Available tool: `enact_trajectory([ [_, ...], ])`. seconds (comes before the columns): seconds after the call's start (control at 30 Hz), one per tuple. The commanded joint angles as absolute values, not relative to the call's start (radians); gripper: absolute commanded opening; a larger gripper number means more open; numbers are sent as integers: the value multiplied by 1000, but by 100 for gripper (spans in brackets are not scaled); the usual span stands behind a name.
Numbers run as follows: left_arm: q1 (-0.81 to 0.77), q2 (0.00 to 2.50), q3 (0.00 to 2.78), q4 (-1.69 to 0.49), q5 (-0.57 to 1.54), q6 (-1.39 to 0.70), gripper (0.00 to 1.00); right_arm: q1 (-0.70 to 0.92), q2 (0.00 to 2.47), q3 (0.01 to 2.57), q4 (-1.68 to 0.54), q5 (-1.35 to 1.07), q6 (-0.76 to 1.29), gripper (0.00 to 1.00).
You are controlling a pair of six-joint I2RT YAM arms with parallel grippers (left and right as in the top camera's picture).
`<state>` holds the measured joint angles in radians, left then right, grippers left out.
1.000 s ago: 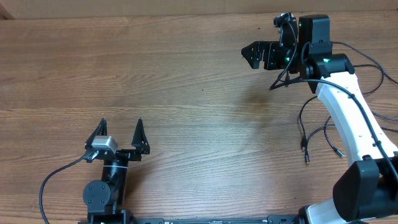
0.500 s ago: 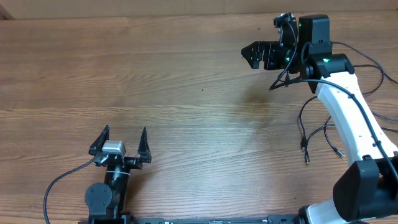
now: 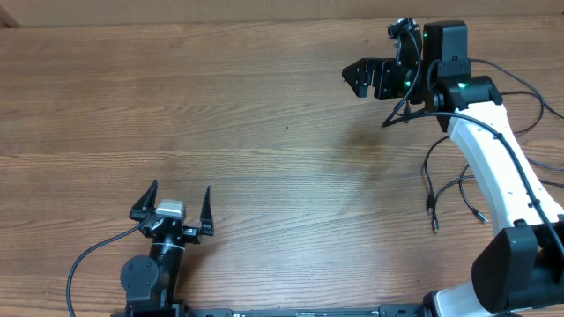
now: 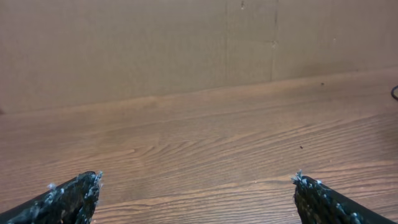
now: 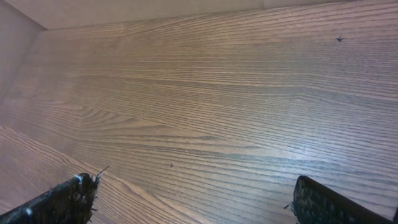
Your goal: Untangle cables
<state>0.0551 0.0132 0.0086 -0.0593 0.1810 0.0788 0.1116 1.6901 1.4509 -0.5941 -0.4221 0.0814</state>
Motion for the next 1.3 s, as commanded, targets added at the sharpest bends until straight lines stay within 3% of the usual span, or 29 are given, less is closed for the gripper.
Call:
enact_trajectory([
  [0.0,67,3,5,-59,200,101,99,111,1685,1460,-590,-428,77,100],
  [1.27,67,4,5,-59,200,101,100,111,1685,1460,-590,-340,77,100],
])
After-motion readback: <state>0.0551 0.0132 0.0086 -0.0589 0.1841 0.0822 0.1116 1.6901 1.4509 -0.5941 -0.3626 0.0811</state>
